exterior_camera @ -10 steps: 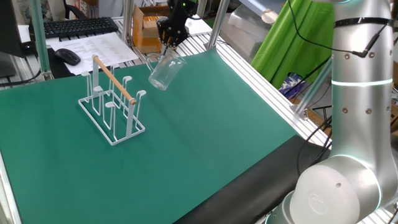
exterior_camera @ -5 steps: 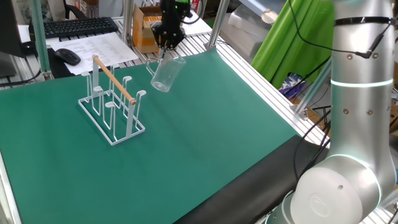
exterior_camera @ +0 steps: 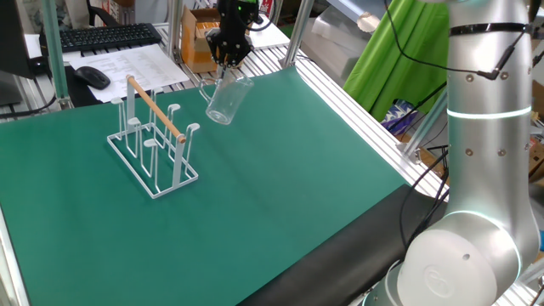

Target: Put the cup on the cup rack

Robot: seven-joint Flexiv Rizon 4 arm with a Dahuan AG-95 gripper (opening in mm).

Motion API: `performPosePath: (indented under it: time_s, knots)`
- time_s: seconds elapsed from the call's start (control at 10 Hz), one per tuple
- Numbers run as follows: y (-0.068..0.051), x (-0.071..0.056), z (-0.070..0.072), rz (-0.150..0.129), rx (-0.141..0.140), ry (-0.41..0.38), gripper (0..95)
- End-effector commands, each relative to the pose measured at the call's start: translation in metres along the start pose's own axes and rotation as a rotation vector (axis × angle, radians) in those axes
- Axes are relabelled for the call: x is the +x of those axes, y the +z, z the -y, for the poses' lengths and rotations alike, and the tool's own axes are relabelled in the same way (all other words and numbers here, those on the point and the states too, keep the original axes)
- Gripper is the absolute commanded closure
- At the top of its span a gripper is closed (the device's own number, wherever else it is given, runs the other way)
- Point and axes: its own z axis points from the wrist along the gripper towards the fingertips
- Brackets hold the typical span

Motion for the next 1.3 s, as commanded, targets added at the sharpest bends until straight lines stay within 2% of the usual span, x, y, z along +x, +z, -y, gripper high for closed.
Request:
performPosePath:
  time_s: [0.1,0.3,0.4,0.5,0.7,0.8,0.9,1.0,1.1,1.2,1.3]
  knots:
    - [0.000,0.002,0.000,-0.005,-0.014,0.010,95.0]
    - [-0.001,0.007,-0.002,-0.021,-0.024,0.020,95.0]
    - [-0.002,0.010,-0.002,-0.030,-0.039,0.031,95.0]
    - [-0.003,0.012,-0.003,-0.042,-0.065,0.046,95.0]
    - [-0.003,0.014,-0.004,-0.043,-0.067,0.048,95.0]
    - [-0.003,0.014,-0.004,-0.033,-0.048,0.034,95.0]
    - [-0.001,0.013,-0.005,-0.016,-0.011,0.014,95.0]
    - [0.002,0.012,-0.006,-0.005,0.012,0.003,95.0]
    - [0.004,0.011,-0.007,-0.002,0.020,-0.001,95.0]
    - [0.007,0.011,-0.007,0.013,0.057,-0.023,95.0]
    - [0.010,0.012,-0.007,0.019,0.068,-0.029,95.0]
